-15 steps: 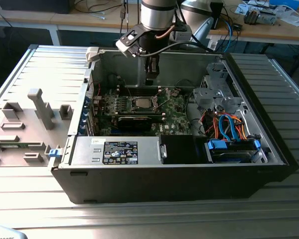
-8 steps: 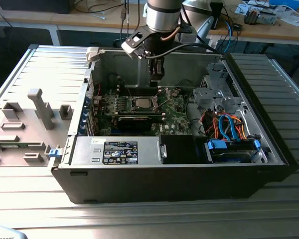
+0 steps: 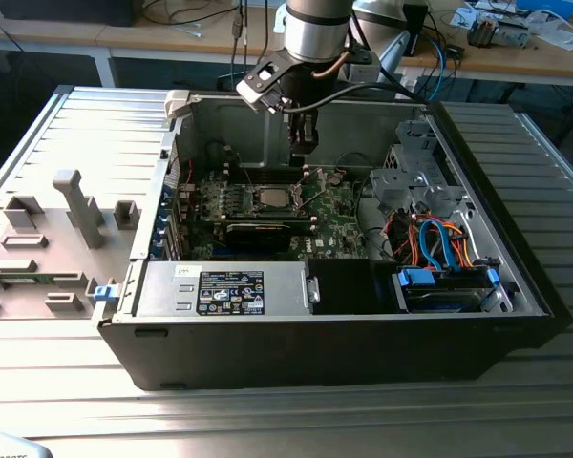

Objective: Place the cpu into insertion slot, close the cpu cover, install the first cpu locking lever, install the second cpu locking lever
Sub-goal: 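Close the cpu cover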

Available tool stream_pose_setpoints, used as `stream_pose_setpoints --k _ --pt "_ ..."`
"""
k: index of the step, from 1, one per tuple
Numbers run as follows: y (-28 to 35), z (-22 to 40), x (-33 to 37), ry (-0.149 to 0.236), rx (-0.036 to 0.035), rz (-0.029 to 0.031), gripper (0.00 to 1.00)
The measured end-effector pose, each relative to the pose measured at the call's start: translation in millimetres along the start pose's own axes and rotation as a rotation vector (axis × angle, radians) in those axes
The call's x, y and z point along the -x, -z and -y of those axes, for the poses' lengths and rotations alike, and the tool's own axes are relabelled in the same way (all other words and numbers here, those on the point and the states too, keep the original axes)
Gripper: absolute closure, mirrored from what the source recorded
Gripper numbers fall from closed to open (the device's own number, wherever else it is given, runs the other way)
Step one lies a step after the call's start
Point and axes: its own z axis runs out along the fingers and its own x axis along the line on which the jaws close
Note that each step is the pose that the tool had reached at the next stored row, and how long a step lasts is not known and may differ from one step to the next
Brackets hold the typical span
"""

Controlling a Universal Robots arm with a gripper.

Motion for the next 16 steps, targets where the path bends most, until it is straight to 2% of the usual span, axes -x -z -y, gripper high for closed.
stream_pose_setpoints --k 10,16 --pt "-0.5 -4.6 0.2 0.0 0.0 0.0 0.89" --pt "-1.0 -10.4 0.4 0.0 0.0 0.0 0.89"
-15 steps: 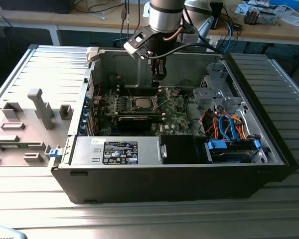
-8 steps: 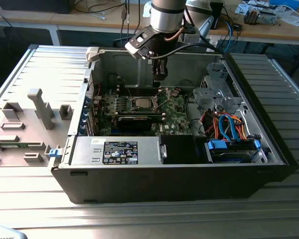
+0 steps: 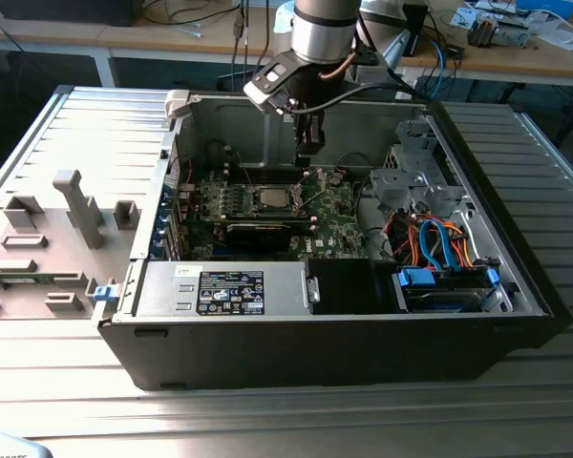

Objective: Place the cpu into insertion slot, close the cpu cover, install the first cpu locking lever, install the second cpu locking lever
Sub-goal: 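Close the cpu cover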

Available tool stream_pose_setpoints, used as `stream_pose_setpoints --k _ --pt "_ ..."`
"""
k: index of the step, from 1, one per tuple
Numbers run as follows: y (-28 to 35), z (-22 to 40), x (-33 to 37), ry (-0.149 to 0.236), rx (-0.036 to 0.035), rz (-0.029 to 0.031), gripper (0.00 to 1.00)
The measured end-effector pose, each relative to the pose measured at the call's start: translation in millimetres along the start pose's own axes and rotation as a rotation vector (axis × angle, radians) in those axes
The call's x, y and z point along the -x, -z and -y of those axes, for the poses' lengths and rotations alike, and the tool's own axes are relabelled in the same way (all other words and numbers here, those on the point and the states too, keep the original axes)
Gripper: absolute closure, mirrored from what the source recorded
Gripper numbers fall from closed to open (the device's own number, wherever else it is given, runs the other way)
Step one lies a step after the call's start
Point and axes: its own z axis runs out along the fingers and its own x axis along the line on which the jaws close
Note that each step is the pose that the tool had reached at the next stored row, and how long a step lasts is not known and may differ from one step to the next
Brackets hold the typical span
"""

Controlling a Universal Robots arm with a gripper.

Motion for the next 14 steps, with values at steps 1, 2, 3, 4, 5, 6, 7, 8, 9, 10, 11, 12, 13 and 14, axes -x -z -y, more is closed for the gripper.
stream_pose_setpoints --k 1,2,3,4,5,6,7,8,9,10,11,12,13,14 --pt "-0.1 -1.2 0.0 0.0 0.0 -0.0001 0.89" --pt "-0.2 -2.0 0.0 0.0 0.0 -0.0001 0.89" --pt "-0.2 -2.8 0.1 0.0 0.0 -0.0001 0.89" --pt "-0.3 -3.6 0.1 0.0 0.0 -0.0001 0.89" --pt "-0.3 -5.0 0.1 0.0 0.0 0.0 0.89" --pt "-0.4 -5.7 0.1 0.0 0.0 -0.0001 0.89" --pt "-0.4 -6.6 0.2 0.0 -0.0001 0.0001 0.89" --pt "-0.4 -7.3 0.2 0.0 0.0 0.0 0.89" --pt "-0.4 -7.9 0.2 0.0 -0.0001 0.0001 0.89" --pt "-0.5 -9.0 0.3 0.0 0.0 0.0 0.89" --pt "-0.6 -9.9 0.3 0.0 0.0 0.0 0.89" --pt "-0.7 -10.7 0.3 0.0 0.0 0.0 0.89" --pt "-0.8 -11.7 0.4 0.0 -0.0001 0.0 0.89" --pt "-0.9 -12.9 0.4 0.0 0.0 0.0001 0.89"
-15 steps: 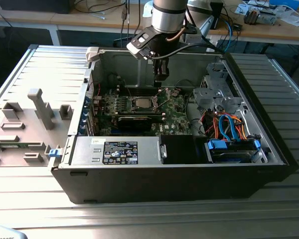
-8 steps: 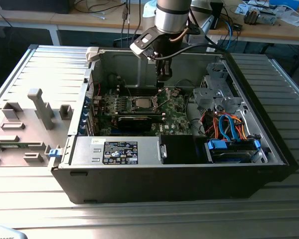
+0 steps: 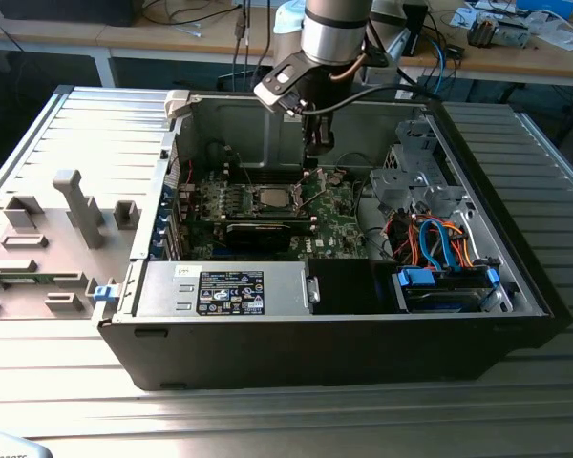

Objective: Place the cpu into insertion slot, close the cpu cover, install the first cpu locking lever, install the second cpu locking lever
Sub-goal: 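Close the cpu cover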

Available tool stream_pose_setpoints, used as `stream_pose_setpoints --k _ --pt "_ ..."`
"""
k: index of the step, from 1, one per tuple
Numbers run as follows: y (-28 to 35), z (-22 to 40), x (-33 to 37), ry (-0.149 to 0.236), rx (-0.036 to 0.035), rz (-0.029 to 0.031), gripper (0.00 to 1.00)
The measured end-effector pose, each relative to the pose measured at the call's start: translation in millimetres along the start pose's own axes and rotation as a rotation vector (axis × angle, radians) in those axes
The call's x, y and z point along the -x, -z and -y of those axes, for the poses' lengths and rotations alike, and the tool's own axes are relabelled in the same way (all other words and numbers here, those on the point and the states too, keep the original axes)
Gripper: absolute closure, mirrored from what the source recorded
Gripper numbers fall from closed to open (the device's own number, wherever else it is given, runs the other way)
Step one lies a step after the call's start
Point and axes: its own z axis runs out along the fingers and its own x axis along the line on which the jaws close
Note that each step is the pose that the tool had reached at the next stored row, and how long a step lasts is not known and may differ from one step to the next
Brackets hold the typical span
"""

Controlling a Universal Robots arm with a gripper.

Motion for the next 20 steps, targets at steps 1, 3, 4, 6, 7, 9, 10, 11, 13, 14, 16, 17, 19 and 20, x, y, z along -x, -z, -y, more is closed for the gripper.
stream_pose_setpoints --k 1,3,4,6,7,9,10,11,13,14,16,17,19,20 --pt "-0.2 -1.5 0.1 0.0 0.0 -0.0001 0.89" --pt "-0.5 -4.8 0.2 0.0 0.0 -0.0001 0.89" --pt "-0.7 -6.2 0.3 0.0 0.0 -0.0002 0.89" --pt "-1.0 -8.8 0.4 0.0 0.0 -0.0002 0.89" --pt "-1.2 -10.1 0.4 0.0 0.0 -0.0001 0.89" --pt "-1.7 -13.2 0.6 0.0 0.0 -0.0001 0.89" --pt "-1.9 -14.9 0.7 0.0 -0.0001 0.0001 0.89" --pt "-2.2 -16.4 0.7 0.0 0.0 -0.0001 0.89" --pt "-2.9 -19.8 0.7 0.0 0.0 -0.0003 0.89" --pt "-3.5 -22.0 0.8 0.0 0.0 -0.0002 0.89" --pt "-4.3 -25.0 0.8 0.0 -0.0001 -0.0001 0.89" --pt "-4.6 -26.3 0.9 0.0 -0.0001 0.0 0.89" --pt "-5.2 -29.3 0.9 0.0 -0.0002 0.0 0.89" --pt "-6.0 -31.7 0.9 0.0 -0.0001 -0.0002 0.89"
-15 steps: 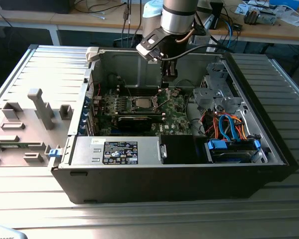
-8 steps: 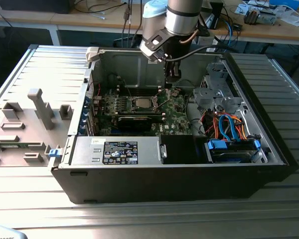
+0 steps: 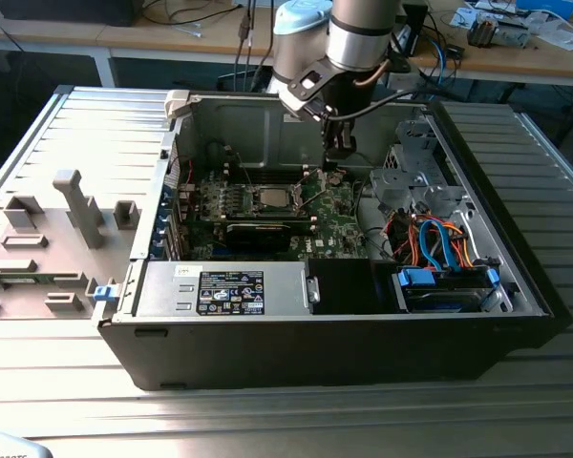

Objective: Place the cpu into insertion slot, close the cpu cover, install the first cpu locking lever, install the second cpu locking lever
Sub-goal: 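Close the cpu cover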

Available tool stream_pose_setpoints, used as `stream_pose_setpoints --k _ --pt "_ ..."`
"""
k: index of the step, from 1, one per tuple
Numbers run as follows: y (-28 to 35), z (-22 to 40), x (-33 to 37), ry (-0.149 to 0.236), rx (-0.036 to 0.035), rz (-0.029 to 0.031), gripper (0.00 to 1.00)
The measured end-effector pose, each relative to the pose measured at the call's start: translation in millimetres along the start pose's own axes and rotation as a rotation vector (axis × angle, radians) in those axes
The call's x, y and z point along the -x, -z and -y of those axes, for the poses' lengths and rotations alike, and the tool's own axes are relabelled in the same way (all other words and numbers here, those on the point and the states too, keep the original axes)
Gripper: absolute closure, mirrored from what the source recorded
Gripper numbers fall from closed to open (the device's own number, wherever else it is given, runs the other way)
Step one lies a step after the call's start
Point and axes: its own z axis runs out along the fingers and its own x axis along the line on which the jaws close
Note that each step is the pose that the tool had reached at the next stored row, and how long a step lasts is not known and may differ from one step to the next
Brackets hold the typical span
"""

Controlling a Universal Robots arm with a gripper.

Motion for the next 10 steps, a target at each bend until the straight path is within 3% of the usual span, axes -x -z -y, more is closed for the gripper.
stream_pose_setpoints --k 6,10 --pt "-6.9 -12.3 -0.5 0.001 -0.0004 0.0006 0.89" --pt "-10.9 -16.5 -0.7 0.003 -0.0005 0.0024 0.89"
